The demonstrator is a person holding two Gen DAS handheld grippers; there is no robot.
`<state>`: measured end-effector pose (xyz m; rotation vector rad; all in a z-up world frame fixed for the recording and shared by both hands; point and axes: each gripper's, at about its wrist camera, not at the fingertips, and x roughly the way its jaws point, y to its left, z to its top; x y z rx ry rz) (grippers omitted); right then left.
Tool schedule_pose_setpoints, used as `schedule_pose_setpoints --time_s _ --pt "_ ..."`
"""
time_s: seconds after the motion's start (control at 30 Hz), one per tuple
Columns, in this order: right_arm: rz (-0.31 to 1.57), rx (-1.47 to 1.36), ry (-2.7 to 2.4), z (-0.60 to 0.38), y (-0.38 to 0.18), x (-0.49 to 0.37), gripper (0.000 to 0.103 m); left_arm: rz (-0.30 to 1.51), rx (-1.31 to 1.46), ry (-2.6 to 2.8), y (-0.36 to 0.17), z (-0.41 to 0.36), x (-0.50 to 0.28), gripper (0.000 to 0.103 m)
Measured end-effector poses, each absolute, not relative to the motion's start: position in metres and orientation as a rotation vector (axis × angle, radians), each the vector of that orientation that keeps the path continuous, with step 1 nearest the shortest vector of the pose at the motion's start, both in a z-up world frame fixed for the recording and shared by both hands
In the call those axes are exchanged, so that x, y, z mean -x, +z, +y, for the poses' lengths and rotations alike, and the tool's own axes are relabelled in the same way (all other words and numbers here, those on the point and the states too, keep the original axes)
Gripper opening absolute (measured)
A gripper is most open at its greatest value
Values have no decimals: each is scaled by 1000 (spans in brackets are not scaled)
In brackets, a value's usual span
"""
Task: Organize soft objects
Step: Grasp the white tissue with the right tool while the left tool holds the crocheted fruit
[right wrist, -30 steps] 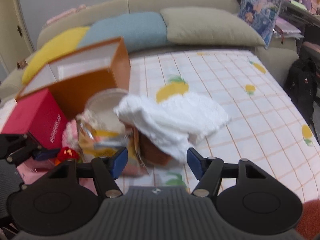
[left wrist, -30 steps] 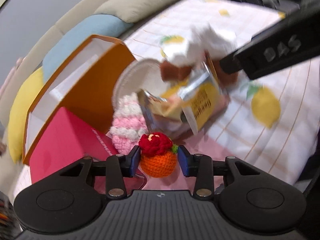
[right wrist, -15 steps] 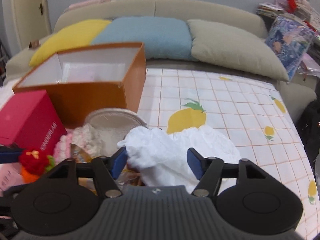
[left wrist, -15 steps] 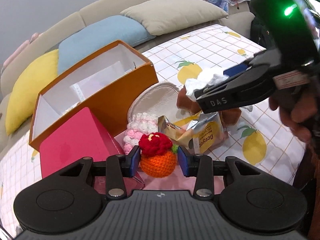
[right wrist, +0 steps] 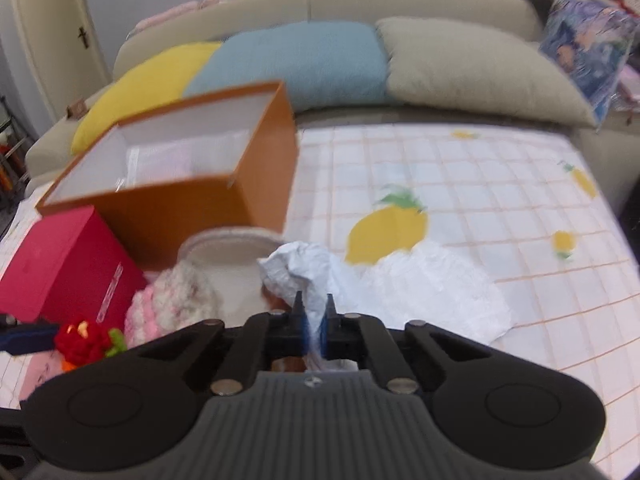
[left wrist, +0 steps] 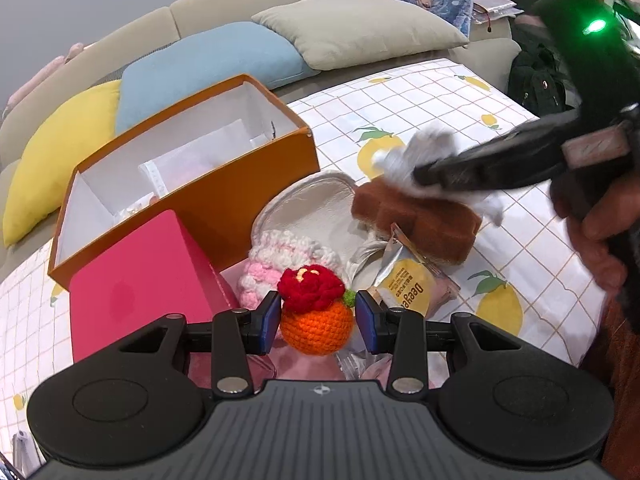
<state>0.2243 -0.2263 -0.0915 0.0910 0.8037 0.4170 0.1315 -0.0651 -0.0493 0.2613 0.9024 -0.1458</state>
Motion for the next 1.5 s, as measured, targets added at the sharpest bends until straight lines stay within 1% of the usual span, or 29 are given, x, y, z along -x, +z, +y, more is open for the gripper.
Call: schedule_pose_setpoints --time_s 0.2,0.43,0.63,0.83,0.93,1.0,1.07,1.27,1.37,1.5 --pt "736 -103 324 -260 -64 -210 2 875 -235 -139 -37 -57 -123 46" --pt "637 -64 342 -276 -17 -150 2 871 -173 -170 -26 -48 -106 46" --pt "559 -87 342 -283 22 -111 2 890 -119 -185 -24 -39 -90 46" --pt "520 -149 434 -289 62 -91 2 909 -64 -179 -21 -30 -81 46" --pt "518 -174 479 -289 70 -86 2 903 -45 -192 -20 -30 -80 46" --pt "544 -147 459 -287 62 -90 2 899 -45 -200 -19 -32 -80 46" --pt "622 -123 413 -286 42 -99 2 894 -48 -209 -18 -35 -79 46" --pt "985 -125 255 -299 -53 -131 2 908 -57 -213 -22 -37 -78 46" --pt "1062 -148 197 -307 -88 -135 2 920 -61 -219 -24 -39 -79 46" --pt "1126 -237 181 -312 -107 -148 4 933 -80 -238 -27 -45 -80 46"
